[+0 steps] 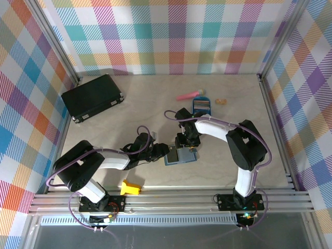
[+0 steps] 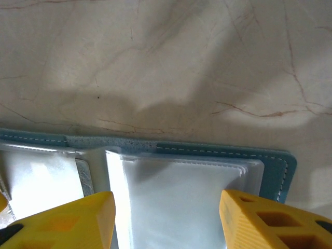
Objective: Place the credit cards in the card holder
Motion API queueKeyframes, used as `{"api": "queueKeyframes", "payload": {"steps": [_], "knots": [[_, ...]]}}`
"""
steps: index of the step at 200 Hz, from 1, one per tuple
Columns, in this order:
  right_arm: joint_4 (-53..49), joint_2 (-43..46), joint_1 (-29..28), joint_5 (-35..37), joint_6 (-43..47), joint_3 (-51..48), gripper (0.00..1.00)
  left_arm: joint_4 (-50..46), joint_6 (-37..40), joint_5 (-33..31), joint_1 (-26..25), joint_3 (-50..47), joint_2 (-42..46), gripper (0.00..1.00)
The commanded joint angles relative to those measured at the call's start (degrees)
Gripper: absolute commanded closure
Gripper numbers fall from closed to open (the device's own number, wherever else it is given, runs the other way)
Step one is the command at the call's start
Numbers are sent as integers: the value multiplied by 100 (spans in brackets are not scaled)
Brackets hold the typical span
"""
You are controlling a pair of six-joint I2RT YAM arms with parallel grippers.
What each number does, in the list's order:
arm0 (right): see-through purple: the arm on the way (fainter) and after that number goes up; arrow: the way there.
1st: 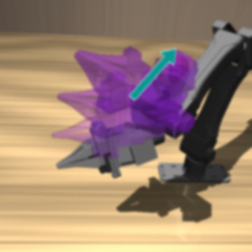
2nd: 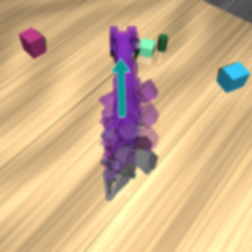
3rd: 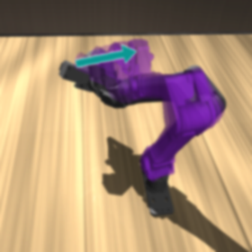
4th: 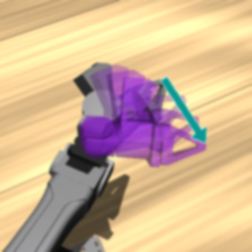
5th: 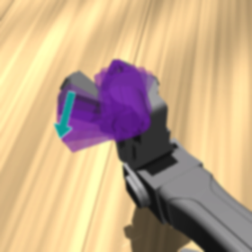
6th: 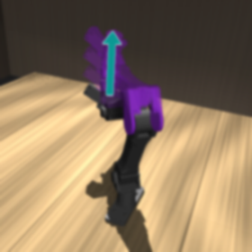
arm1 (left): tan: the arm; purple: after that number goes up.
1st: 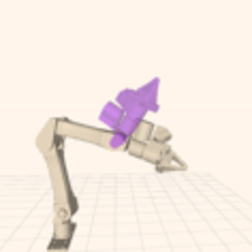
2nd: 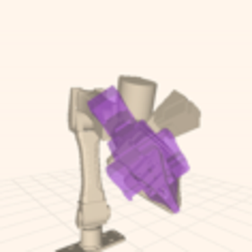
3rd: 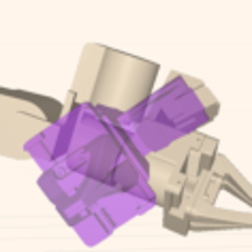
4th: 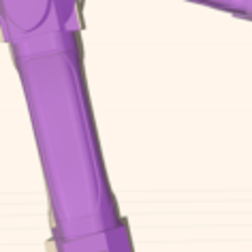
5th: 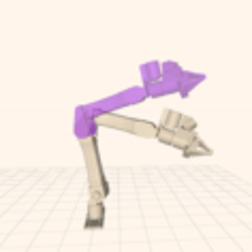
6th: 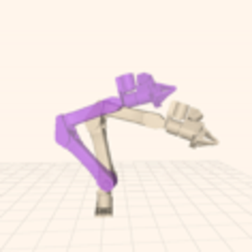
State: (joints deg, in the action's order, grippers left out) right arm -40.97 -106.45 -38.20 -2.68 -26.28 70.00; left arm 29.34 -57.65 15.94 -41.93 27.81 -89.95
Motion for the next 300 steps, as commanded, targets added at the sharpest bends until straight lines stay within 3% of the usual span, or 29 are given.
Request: {"api": "queueKeyframes", "payload": {"steps": [1, 249, 300], "knots": [[116, -110, 40, -329, -54, -36, 45, 220, -48, 38, -32, -48, -82, 63], [1251, 392, 161, -2106, -821, -766, 46, 354, -149, -65, -24, -81, -286, 63], [1468, 647, 162, -2243, -1034, -880, 47, 48, -137, -240, -17, -87, -137, 69]]}}
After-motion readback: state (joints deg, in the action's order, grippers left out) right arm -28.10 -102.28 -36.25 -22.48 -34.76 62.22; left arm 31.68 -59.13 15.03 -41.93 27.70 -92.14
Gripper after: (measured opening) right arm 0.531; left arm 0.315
